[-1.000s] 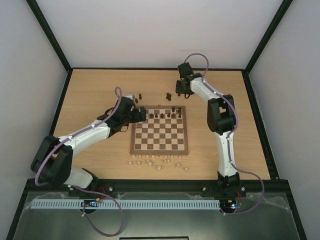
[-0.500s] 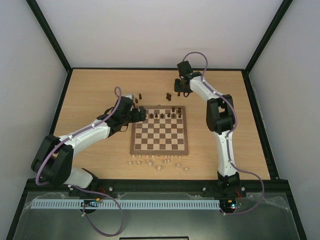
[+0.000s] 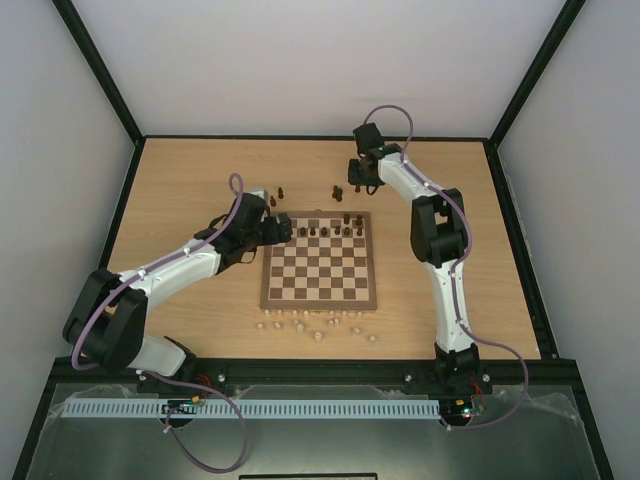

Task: Set up the chess pieces on the board
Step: Pick up the chess piece at the center of the board, then place the chess piece on the chessboard.

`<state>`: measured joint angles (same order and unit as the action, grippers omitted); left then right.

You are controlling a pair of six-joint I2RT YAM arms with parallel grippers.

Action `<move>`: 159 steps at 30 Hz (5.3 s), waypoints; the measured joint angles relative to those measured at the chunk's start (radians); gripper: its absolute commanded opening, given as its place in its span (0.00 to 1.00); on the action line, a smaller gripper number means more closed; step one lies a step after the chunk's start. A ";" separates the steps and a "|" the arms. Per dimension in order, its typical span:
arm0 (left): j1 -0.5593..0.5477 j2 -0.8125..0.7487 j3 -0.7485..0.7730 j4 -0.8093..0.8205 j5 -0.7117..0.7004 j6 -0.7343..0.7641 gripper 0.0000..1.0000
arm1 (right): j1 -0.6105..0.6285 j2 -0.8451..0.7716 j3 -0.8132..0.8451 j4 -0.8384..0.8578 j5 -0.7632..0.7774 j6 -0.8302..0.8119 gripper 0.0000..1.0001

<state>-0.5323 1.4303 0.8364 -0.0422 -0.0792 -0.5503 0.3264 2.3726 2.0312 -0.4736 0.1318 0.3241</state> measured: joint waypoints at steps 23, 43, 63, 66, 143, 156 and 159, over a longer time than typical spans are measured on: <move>0.000 0.004 0.000 0.000 0.000 0.000 0.99 | 0.002 0.026 0.027 -0.020 0.007 -0.006 0.17; 0.002 0.004 0.000 0.000 0.000 0.000 0.99 | 0.027 -0.015 0.000 -0.029 0.056 -0.006 0.14; 0.005 -0.016 -0.005 0.000 -0.008 -0.002 0.99 | 0.053 -0.158 -0.049 -0.051 0.101 -0.011 0.40; 0.005 -0.016 -0.005 0.000 -0.008 -0.002 0.99 | 0.053 -0.108 0.006 -0.061 0.102 -0.011 0.41; 0.010 -0.021 -0.005 0.000 -0.018 -0.002 0.99 | 0.177 -0.429 -0.416 -0.022 0.063 -0.007 0.12; 0.010 -0.021 -0.006 0.000 -0.018 -0.003 0.99 | 0.238 -0.410 -0.418 -0.022 0.032 -0.007 0.12; 0.010 -0.021 -0.006 0.000 -0.019 -0.003 0.99 | 0.241 -0.383 -0.418 -0.022 0.028 -0.007 0.12</move>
<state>-0.5220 1.4094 0.8307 -0.0422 -0.0978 -0.5533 0.5671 1.9896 1.6131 -0.4953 0.1596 0.3168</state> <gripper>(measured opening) 0.988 0.127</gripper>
